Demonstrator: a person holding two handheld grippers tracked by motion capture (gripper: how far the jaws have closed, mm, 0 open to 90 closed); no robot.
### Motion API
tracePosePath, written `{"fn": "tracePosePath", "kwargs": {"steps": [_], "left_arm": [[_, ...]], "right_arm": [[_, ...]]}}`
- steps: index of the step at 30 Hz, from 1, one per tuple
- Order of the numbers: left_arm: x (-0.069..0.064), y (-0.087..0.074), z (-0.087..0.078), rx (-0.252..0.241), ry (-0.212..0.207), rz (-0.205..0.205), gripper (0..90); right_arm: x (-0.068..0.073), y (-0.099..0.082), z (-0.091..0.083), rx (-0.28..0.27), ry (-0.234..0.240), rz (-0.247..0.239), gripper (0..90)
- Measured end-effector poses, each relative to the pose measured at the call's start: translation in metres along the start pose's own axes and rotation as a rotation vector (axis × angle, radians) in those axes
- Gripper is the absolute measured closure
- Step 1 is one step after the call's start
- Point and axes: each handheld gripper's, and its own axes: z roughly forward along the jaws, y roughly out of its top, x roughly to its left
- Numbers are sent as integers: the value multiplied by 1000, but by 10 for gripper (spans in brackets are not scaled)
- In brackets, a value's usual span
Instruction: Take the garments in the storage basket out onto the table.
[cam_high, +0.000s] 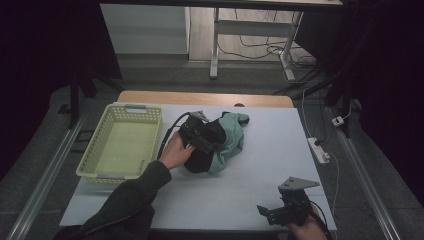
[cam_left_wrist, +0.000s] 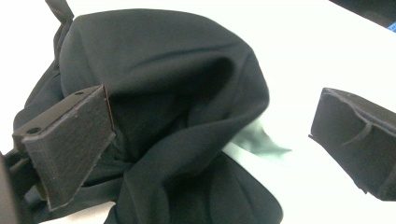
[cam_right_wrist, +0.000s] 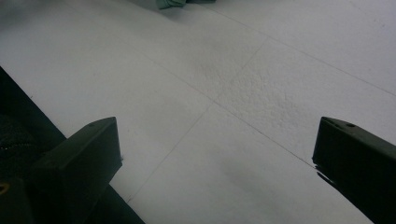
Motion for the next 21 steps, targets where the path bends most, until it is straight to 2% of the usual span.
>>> {"fn": "tracePosePath", "kwargs": {"steps": [12, 21], "left_arm": [[-7, 1, -22, -40, -16, 27, 0], [-8, -12, -32, -50, -32, 18, 0]], "right_arm": [[-1, 0, -1, -8, 8, 13, 9], [-2, 0, -1, -15, 11, 19, 9]]}}
